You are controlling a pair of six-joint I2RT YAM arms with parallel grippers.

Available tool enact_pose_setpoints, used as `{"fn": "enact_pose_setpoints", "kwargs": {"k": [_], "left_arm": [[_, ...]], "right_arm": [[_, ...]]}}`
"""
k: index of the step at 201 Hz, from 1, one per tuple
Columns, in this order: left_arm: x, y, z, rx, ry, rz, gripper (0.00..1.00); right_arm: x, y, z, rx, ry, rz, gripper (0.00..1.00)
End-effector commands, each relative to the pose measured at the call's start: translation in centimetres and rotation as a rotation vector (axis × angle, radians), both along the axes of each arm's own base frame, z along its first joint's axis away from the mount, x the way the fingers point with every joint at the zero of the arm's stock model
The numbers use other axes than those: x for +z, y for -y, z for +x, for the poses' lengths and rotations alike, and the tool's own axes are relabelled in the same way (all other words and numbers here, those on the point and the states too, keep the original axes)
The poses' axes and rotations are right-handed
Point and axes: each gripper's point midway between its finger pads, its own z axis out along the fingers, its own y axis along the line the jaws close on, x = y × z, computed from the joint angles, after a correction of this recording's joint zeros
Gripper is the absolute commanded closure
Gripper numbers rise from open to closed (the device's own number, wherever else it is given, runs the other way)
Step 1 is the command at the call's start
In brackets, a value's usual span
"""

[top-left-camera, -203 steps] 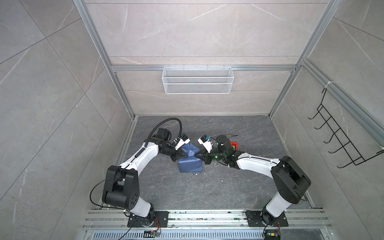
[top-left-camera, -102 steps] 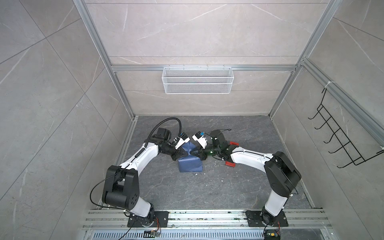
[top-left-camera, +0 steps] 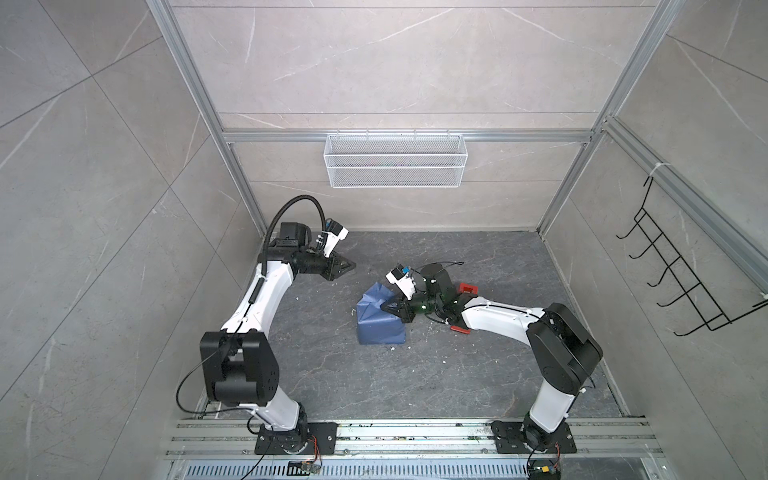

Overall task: Wrap a gift box in wrapping paper
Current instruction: Fold the seventh fold of the wrapping paper on the gift box, then fold the wrapping paper for the gift box.

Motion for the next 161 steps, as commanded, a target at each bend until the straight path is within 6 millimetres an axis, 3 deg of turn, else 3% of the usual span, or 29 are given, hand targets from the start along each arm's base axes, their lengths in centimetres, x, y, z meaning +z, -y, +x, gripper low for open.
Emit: {"fn": "enact_pose_setpoints", "kwargs": {"k": [1,29,63,128,161], "left_arm": [[-4.5,1.6,0.6,0.008,-0.269,-0.099,0.78],[-5.6,4.3,-1.1,-0.101,-0.339,-0.181,0.78],[-3.7,6.9,-4.2,-0.224,-0.353,-0.283,0.77],[-3.5,6.2,-8.5,-0.282,-0.261,-0.21,0.75],[-5.1,6.1,-9.3,-0.291,-0.258,-0.132,0.75]], "right_arm": [[-4.9,1.5,-1.6,-0.027,-0.119,-0.127,1.0],[-4.8,1.6,-1.8,-0.031,-0.115,-0.12,1.0],[-5.3,1.9,-1.9,-0.035,-0.125,-0.144,1.0],[-5.5,2.1,-2.5,-0.027,-0.126,-0.155,1.0],[-5.8,2.4,-2.8,-0.037,-0.134,-0.165,1.0]]}}
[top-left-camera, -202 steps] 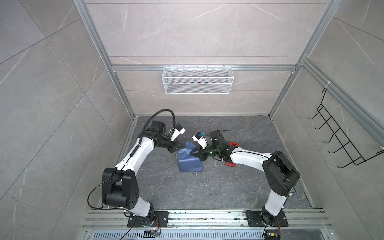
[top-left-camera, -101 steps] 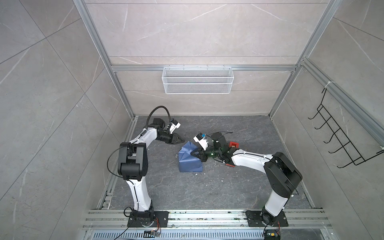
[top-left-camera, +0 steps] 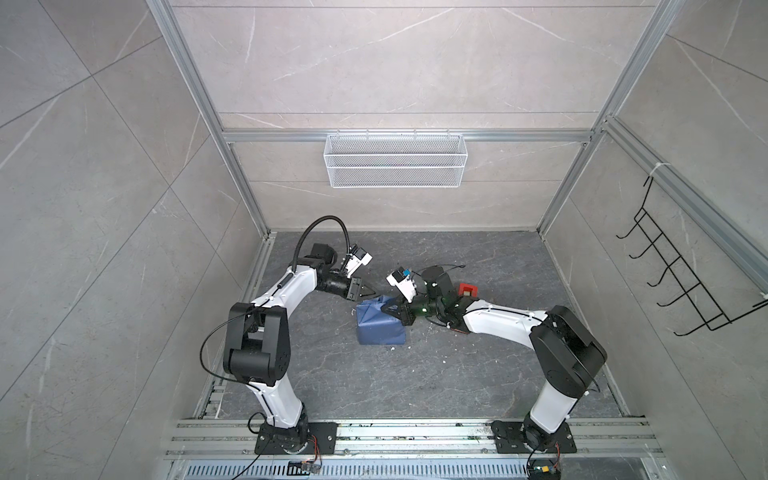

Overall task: Wrap a gift box in wrapping paper
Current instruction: Fold the wrapping paper for the gift box.

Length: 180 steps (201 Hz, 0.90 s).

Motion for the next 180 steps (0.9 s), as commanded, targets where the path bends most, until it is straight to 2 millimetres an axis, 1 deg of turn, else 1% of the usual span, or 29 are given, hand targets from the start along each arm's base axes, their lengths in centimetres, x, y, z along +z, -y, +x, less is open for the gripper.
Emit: {"fn": "enact_pose_setpoints", "kwargs": {"k": [1,15,30,38,51,63,80,87,113,132,159,180], "left_arm": [[-0.3,0.0,-1.3,-0.041,0.047,0.041,0.74],[-1.5,-0.2,-1.5,-0.044,0.051,0.082,0.74],[-2.5,0.0,-1.9,-0.057,0.021,0.098,0.74],[-2.5,0.3,-2.1,-0.063,0.007,0.089,0.74],[-1.8,0.7,-2.8,-0.076,0.018,0.076,0.74],[-2.0,0.7,-3.4,-0.082,0.019,0.082,0.74],[-3.4,0.5,-4.1,-0.085,0.01,0.123,0.74],[-4.1,0.3,-4.1,-0.083,0.011,0.154,0.74],[-5.7,-0.8,-4.4,-0.092,0.046,0.249,0.74],[-7.3,-1.1,-4.8,-0.117,0.007,0.294,0.75],[-7.7,-1.1,-5.5,-0.149,0.056,0.325,0.75],[-8.7,-1.0,-6.2,-0.185,0.057,0.357,0.75]], "right_arm": [[-5.7,2.2,-2.1,-0.027,-0.148,-0.159,1.0],[-5.6,2.0,-2.5,-0.014,-0.138,-0.159,1.0],[-5.7,2.0,-2.6,-0.009,-0.135,-0.167,1.0],[-6.0,2.1,-2.5,-0.016,-0.14,-0.174,1.0],[-6.0,2.0,-2.5,-0.019,-0.149,-0.176,1.0],[-5.9,2.0,-2.6,-0.016,-0.142,-0.171,1.0],[-6.1,2.0,-2.6,-0.003,-0.138,-0.187,1.0],[-5.8,2.0,-2.5,-0.005,-0.135,-0.184,1.0],[-3.4,1.6,-2.7,0.013,-0.108,-0.133,1.0],[-1.1,1.6,-2.9,0.026,-0.079,-0.099,1.0],[2.2,2.2,-3.4,0.026,-0.06,-0.047,1.0],[3.5,3.0,-3.5,0.011,-0.039,-0.047,1.0]]}}
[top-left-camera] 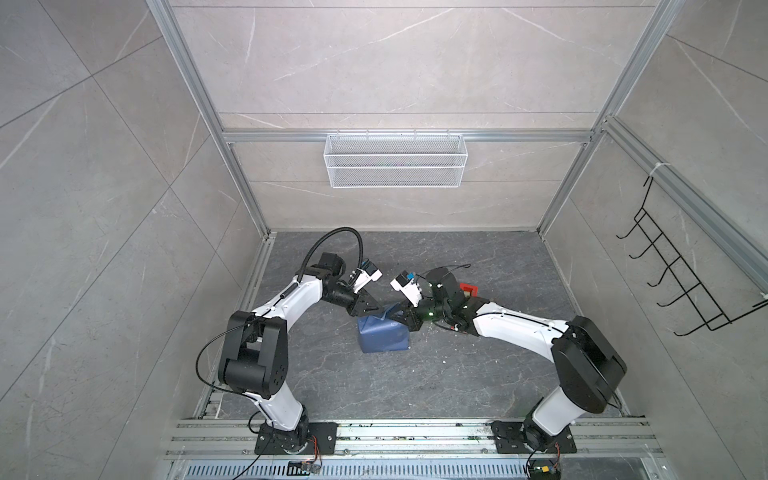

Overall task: Wrap a gift box in wrapping paper
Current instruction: Fold the wrapping paper for the gift box.

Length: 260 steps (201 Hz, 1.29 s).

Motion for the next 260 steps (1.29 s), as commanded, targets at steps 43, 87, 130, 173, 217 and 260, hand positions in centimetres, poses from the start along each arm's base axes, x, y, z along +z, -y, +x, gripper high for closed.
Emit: {"fn": "enact_pose_setpoints", "kwargs": {"k": [43,87,130,173,217,260], "left_arm": [[-5.2,-1.4,-4.6,-0.094,-0.042,0.257,0.75],[-5.5,-1.6,-5.0,-0.118,0.019,0.297,0.75],[-4.7,-1.6,-4.7,-0.106,0.043,0.298,0.75],[0.2,-0.3,-3.8,-0.065,0.076,0.196,0.69],[2.0,-0.7,-2.6,0.006,0.043,0.146,0.76],[-2.1,-1.4,-4.6,0.008,-0.076,0.17,0.86]], "right_arm": [[3.6,1.4,1.0,-0.109,0.008,0.051,1.0],[0.7,-0.9,2.4,-0.156,-0.145,0.053,1.0],[-4.9,0.6,0.1,-0.18,-0.236,-0.045,1.0],[-8.1,2.2,-1.3,-0.193,-0.252,-0.137,1.0],[-7.7,2.1,-1.2,-0.172,-0.218,-0.152,1.0],[-6.4,1.9,-1.1,-0.165,-0.188,-0.137,1.0]]}}
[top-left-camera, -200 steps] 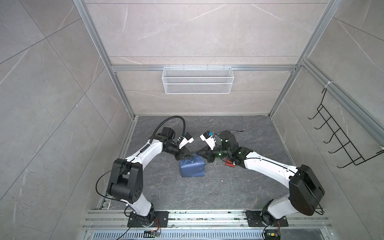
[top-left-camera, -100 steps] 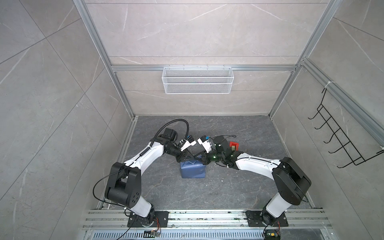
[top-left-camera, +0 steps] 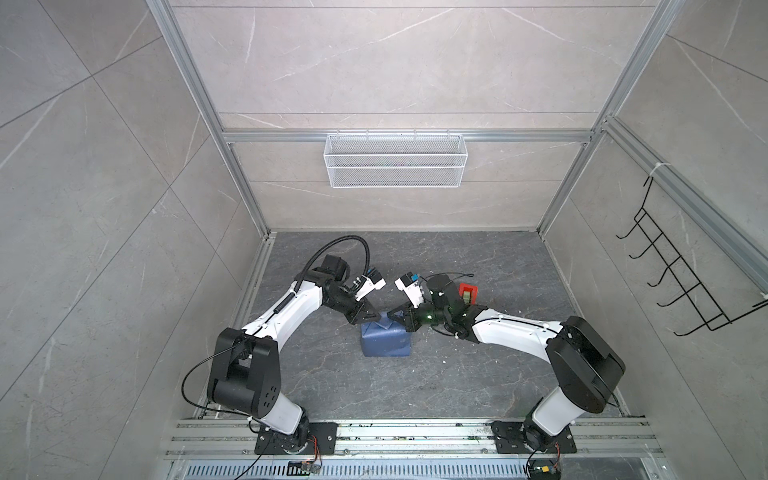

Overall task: Wrap a gift box in wrapping paper
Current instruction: Fold the wrapping paper for the gift box.

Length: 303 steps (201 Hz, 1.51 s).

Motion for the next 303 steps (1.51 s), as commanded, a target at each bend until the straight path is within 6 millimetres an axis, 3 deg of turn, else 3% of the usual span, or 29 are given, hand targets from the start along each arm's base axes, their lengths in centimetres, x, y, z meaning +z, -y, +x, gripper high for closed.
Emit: {"fn": "enact_pose_setpoints", "kwargs": {"k": [1,35,62,74,88,122,135,147,168,183,204,210,220,233,258,272,285,303], "left_arm": [[-2.1,-0.7,-2.3,0.008,-0.114,0.034,0.87],[-3.8,-1.6,-4.4,-0.055,-0.144,0.112,0.9],[-3.9,-1.6,-4.4,-0.051,-0.128,0.108,0.9],[-3.9,-1.5,-4.5,-0.055,-0.12,0.1,0.9],[-4.3,-1.5,-4.4,-0.055,-0.125,0.105,0.9],[-4.4,-1.8,-4.3,-0.06,-0.088,0.124,0.9],[-4.6,-1.7,-4.3,-0.06,-0.084,0.12,0.9],[-4.5,-1.8,-4.1,-0.057,-0.079,0.122,0.9],[-4.5,-1.9,-4.0,-0.064,-0.065,0.129,0.9],[-4.8,-1.8,-4.0,-0.067,-0.064,0.126,0.9],[-4.3,-1.6,-3.8,-0.063,-0.07,0.123,0.9],[-4.2,-1.6,-3.8,-0.064,-0.068,0.124,0.9],[-4.1,-1.7,-3.9,-0.07,-0.06,0.123,0.9],[-4.5,-1.7,-3.9,-0.076,-0.061,0.121,0.9],[-4.0,-1.6,-3.8,-0.07,-0.064,0.119,0.9],[-3.9,-1.6,-3.9,-0.073,-0.059,0.119,0.9],[-4.1,-1.6,-3.8,-0.076,-0.055,0.116,0.9],[-3.8,-1.6,-3.7,-0.07,-0.053,0.116,0.9]], "right_arm": [[-4.1,1.9,-2.0,-0.005,-0.111,-0.146,1.0],[1.1,0.5,-2.0,0.024,-0.028,-0.075,1.0],[3.9,-1.4,-2.9,0.043,-0.011,0.011,1.0],[3.4,-2.1,-3.5,0.065,-0.023,0.022,1.0],[1.3,-2.2,-3.9,0.068,-0.062,-0.008,1.0],[-2.6,0.1,-4.7,0.002,-0.105,-0.09,1.0],[-3.1,1.1,-4.9,-0.024,-0.102,-0.126,1.0],[-1.6,1.9,-4.7,-0.058,-0.065,-0.126,1.0],[4.0,4.3,-3.8,-0.148,0.099,-0.117,1.0],[7.5,7.4,-3.1,-0.257,0.24,-0.146,0.79],[9.7,12.6,-2.7,-0.468,0.317,-0.181,0.28],[9.9,13.8,-2.6,-0.527,0.307,-0.183,0.19],[9.7,16.4,-2.4,-0.652,0.277,-0.214,0.0],[8.6,20.2,-2.0,-0.824,0.204,-0.303,0.0],[5.6,23.1,-1.9,-0.834,0.091,-0.514,0.0],[3.8,23.8,-1.7,-0.829,-0.013,-0.538,0.0],[2.1,24.2,-1.4,-0.818,-0.112,-0.535,0.05],[0.0,24.6,-0.5,-0.821,-0.256,-0.472,0.2]]}}
